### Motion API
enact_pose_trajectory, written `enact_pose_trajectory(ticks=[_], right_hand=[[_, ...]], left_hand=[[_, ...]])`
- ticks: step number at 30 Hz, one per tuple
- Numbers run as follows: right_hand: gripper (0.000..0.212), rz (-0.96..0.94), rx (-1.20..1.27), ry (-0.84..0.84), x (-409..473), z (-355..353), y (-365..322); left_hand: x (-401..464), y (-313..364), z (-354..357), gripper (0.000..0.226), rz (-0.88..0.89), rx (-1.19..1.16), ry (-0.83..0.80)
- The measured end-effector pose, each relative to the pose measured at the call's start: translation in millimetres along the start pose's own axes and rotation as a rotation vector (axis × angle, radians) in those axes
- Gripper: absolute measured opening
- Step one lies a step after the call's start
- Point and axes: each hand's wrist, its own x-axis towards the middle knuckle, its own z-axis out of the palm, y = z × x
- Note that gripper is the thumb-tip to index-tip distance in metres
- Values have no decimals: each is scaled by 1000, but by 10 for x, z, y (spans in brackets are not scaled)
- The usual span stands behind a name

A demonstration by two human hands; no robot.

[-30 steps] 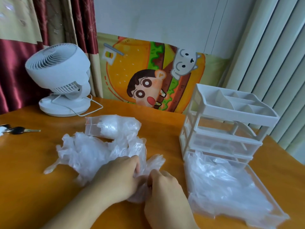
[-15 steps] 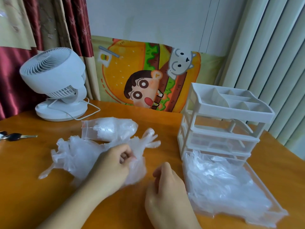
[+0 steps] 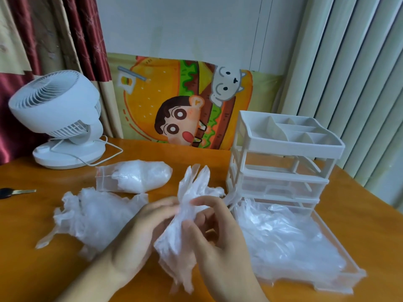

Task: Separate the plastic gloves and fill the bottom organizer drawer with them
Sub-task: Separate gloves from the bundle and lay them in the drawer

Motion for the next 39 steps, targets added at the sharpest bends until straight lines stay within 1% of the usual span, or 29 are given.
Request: enact_pose_trajectory(ticks=[1, 2, 3, 4, 6, 8, 10, 14, 17, 20, 21, 22, 24, 25, 27, 30, 32, 33, 36, 37, 39], right_hand=[[31, -26, -43, -4, -5, 2, 4], [33, -56, -98, -11, -8, 7, 11], [37, -81, -161, -15, -10, 12, 25], [41, -96, -215, -20, -15, 20, 40], [48, -89, -251, -34, -28, 45, 55], [51, -84, -245, -28, -33, 63, 62], [47, -81, -230, -4, -29, 63, 66], [42, -59, -201, 11, -20, 28, 61], [38, -34, -148, 19, -17, 16, 39], [21, 17, -46, 41, -22, 34, 19], [21, 42, -23, 46, -25, 42, -3], [32, 52, -18, 50, -30, 44, -14], [51, 64, -24, 60, -32, 52, -20], [54, 71, -23, 67, -30, 53, -32], [50, 87, -30, 85, -22, 51, -23], [35, 94, -49, 106, -8, 39, -6], [29, 99, -54, 111, -8, 26, -18], [29, 100, -50, 109, -5, 21, -28], [41, 107, -55, 84, -13, 31, -34], [41, 107, -64, 85, -14, 38, -42], [29, 103, -79, 102, -6, 45, -59]], left_hand=[[26, -57, -8, 27, -44, -90, 59], [54, -104, -12, 39, -84, -153, 79], [90, -103, -13, 46, -117, -178, 57], [114, -65, 14, 46, -144, -132, 31], [36, -54, 30, 36, -86, 11, 64], [-20, -69, 31, 34, -44, 13, 76], [-24, -95, 11, 38, -32, -9, 63], [29, -110, -25, 32, -58, -101, 159], [22, -101, -38, 31, -37, -70, 132], [-4, -83, -32, 53, 39, 66, 92], [-15, -68, -27, 56, 41, 101, 85], [-21, -60, -26, 56, 44, 124, 62], [-20, -49, -18, 55, 40, 168, 12], [-22, -49, -14, 56, 49, 167, -4], [-19, -56, -8, 51, 75, 160, -3], [-11, -86, -11, 30, 124, 197, -8], [-25, -70, 10, 23, 143, 221, -8], [-29, -56, 14, 22, 153, 220, -12], [-35, -32, 14, 24, 192, 248, -16], [-33, -41, 9, 26, 197, 260, -18], [-42, -35, 26, 26, 198, 266, -9]])
